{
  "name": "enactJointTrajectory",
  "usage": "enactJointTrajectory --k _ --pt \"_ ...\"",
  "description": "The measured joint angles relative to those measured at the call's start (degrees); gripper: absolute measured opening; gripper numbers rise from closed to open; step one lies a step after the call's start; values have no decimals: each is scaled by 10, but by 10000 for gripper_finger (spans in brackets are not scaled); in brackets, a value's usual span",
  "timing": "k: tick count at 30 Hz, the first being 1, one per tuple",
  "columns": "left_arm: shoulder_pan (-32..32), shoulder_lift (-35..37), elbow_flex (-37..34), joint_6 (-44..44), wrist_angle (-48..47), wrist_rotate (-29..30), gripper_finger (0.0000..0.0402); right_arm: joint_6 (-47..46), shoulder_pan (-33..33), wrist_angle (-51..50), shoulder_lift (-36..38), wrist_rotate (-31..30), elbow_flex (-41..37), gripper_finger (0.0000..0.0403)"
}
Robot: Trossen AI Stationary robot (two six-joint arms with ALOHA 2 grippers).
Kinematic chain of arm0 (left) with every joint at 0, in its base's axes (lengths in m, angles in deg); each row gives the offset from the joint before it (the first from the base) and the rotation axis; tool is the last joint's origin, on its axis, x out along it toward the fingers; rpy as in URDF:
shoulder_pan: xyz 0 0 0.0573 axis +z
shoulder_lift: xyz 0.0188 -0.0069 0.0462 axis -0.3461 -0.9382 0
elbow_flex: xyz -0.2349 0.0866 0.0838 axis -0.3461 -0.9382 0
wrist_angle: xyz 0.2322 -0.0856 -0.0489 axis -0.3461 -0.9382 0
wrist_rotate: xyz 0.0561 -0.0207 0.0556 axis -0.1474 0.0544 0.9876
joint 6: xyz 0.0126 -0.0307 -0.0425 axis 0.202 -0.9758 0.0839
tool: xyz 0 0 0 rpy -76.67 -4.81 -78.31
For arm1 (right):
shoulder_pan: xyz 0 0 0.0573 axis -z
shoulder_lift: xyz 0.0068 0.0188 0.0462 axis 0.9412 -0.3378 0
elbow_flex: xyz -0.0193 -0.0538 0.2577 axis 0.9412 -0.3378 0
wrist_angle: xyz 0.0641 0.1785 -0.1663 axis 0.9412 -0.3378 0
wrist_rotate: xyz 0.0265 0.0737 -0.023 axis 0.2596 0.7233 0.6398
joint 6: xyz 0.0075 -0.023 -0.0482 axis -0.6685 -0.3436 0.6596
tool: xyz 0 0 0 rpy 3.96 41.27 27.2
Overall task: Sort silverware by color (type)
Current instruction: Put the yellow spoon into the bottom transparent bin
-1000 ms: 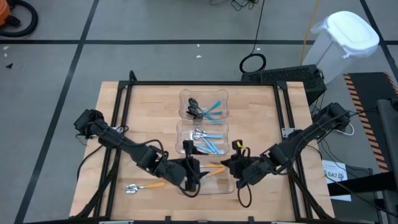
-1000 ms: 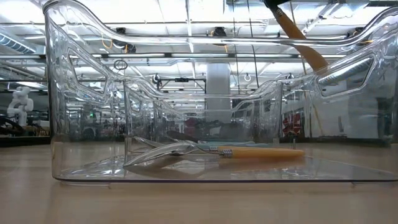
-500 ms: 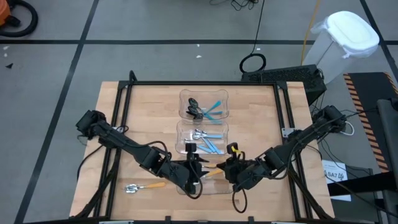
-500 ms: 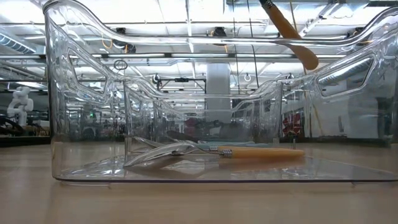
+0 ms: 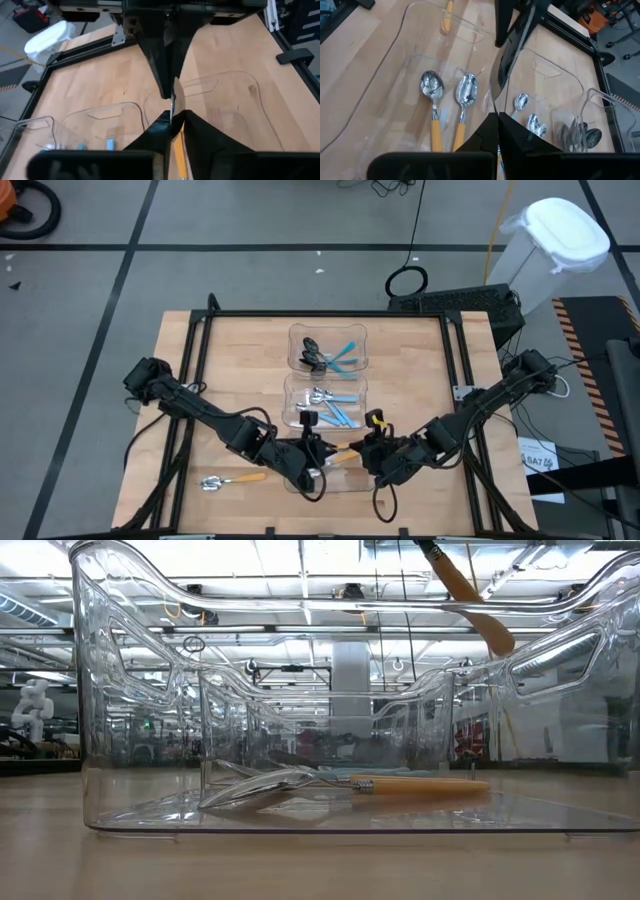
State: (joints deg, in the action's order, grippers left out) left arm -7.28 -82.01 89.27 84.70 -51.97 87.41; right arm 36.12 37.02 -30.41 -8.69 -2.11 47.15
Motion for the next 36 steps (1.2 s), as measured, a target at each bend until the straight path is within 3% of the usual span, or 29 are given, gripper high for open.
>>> enactJointTrajectory --k 6,10,21,26,36 --pt "0 0 0 21 0 -25 8 3 0 0 0 0 0 2" --pt "-1 0 0 40 -2 -31 6 -15 -4 2 0 0 0 21" --pt "-41 0 0 128 -29 -26 4 -46 -10 -5 4 49 0 121" --pt "-66 0 0 201 -45 -26 3 -68 -10 -10 4 54 0 144" --pt "-116 0 0 322 -97 -23 3 -119 -10 -12 4 129 0 179"
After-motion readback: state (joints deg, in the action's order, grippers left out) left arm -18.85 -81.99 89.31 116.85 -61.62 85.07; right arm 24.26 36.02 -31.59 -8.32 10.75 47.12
